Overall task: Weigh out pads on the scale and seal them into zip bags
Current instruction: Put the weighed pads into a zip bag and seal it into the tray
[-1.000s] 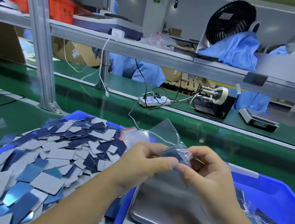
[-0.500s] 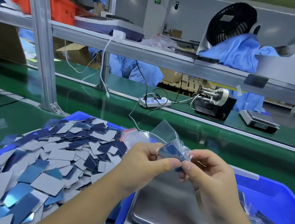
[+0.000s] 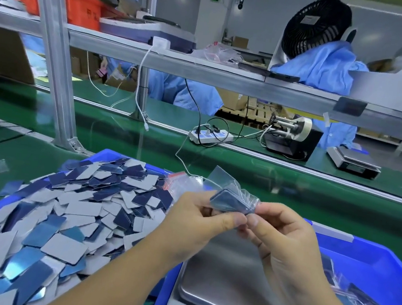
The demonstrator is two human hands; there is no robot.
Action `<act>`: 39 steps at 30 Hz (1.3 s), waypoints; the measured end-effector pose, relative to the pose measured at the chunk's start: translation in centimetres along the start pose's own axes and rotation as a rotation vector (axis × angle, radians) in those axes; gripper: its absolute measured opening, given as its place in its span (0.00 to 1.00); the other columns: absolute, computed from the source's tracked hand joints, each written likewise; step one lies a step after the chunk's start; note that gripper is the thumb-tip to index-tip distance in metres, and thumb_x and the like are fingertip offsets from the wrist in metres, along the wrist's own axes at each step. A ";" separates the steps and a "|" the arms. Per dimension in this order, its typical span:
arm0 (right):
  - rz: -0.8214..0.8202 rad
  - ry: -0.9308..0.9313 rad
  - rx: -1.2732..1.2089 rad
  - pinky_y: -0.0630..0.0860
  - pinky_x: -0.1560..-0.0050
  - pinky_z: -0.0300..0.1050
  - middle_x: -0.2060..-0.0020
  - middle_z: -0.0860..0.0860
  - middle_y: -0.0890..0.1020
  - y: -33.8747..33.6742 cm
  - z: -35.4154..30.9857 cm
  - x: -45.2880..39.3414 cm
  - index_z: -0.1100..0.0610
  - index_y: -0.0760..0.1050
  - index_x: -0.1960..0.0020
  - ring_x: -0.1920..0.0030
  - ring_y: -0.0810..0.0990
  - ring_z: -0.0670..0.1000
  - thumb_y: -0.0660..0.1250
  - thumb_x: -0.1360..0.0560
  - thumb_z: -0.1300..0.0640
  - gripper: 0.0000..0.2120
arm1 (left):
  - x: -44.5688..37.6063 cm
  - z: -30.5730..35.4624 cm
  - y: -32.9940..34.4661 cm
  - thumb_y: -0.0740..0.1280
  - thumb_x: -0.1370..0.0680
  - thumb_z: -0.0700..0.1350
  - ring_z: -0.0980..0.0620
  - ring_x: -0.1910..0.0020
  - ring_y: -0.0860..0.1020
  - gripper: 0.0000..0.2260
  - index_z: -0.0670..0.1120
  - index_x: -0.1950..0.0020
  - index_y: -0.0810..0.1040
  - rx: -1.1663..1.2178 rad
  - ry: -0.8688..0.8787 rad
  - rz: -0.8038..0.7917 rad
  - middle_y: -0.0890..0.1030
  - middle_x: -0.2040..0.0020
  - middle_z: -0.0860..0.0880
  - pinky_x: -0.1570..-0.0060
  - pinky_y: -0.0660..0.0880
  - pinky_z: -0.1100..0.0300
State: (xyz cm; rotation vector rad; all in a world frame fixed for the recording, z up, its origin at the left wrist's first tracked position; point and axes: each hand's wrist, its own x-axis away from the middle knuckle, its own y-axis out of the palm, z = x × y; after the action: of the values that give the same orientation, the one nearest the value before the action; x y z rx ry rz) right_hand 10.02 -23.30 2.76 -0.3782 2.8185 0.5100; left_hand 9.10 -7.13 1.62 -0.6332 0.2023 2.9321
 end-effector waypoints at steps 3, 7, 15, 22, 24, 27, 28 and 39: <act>0.046 -0.020 0.003 0.80 0.64 0.43 0.66 0.56 0.84 0.3 0.1 0.1 0.56 0.85 0.62 0.66 0.84 0.53 0.87 0.53 0.43 0.25 | 0.1 0.0 0.2 0.75 0.31 0.52 0.45 0.52 0.81 0.12 0.51 0.50 0.88 -0.021 -0.029 0.010 0.80 0.50 0.28 0.42 0.77 0.42; 0.056 -0.003 -0.041 0.80 0.64 0.41 0.66 0.57 0.84 0.5 0.5 0.4 0.57 0.85 0.63 0.66 0.84 0.53 0.83 0.45 0.51 0.16 | 0.1 0.0 0.1 0.75 0.31 0.50 0.46 0.50 0.82 0.12 0.48 0.50 0.87 -0.043 -0.048 0.035 0.82 0.50 0.32 0.42 0.77 0.44; 0.008 0.061 -0.011 0.81 0.60 0.41 0.57 0.59 0.86 0.5 0.8 0.6 0.57 0.86 0.55 0.56 0.85 0.53 0.82 0.40 0.47 0.19 | -0.1 0.2 0.0 0.75 0.27 0.40 0.49 0.49 0.84 0.09 0.54 0.53 0.87 -0.014 -0.057 0.070 0.87 0.53 0.47 0.44 0.79 0.54; 0.093 -0.085 0.196 0.78 0.60 0.38 0.65 0.53 0.85 0.1 0.5 0.1 0.54 0.86 0.60 0.64 0.81 0.49 0.80 0.41 0.51 0.12 | 0.3 0.4 0.7 0.73 0.24 0.44 0.58 0.53 0.83 0.04 0.51 0.51 0.86 -0.027 -0.078 -0.026 0.86 0.55 0.54 0.51 0.75 0.67; 0.115 -0.131 0.220 0.80 0.60 0.40 0.66 0.54 0.85 0.0 0.1 0.0 0.54 0.85 0.60 0.64 0.82 0.51 0.77 0.39 0.50 0.10 | 0.4 0.5 0.9 0.73 0.24 0.42 0.63 0.60 0.80 0.05 0.51 0.51 0.86 -0.009 -0.104 -0.079 0.84 0.60 0.59 0.59 0.73 0.73; 0.148 -0.208 0.353 0.79 0.60 0.40 0.65 0.53 0.85 -0.6 -0.2 -0.3 0.52 0.84 0.59 0.63 0.82 0.50 0.76 0.31 0.59 0.03 | 0.5 0.5 0.6 0.73 0.28 0.42 0.57 0.67 0.74 0.10 0.53 0.49 0.86 0.045 -0.231 -0.102 0.80 0.62 0.55 0.65 0.71 0.67; 0.167 -0.237 0.409 0.78 0.60 0.38 0.65 0.51 0.85 -1.0 -0.2 -0.5 0.51 0.83 0.59 0.63 0.82 0.48 0.75 0.29 0.63 0.07 | 0.4 0.4 0.4 0.72 0.29 0.41 0.55 0.66 0.75 0.13 0.53 0.46 0.86 0.071 -0.277 -0.117 0.81 0.60 0.52 0.65 0.72 0.64; -0.010 -0.267 0.369 0.78 0.50 0.42 0.56 0.50 0.82 -2.4 -0.3 -1.4 0.52 0.76 0.64 0.50 0.81 0.50 0.69 0.29 0.72 0.16 | 0.1 0.9 -0.7 0.71 0.25 0.45 0.45 0.52 0.85 0.15 0.44 0.39 0.84 0.497 -0.421 -0.090 0.84 0.42 0.41 0.61 0.80 0.60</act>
State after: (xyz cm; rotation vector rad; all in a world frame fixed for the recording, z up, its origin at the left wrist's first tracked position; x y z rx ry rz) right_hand 11.96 -25.33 2.69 -0.2284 2.5735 0.0268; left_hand 8.79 -6.29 2.30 0.0446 0.7880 2.6826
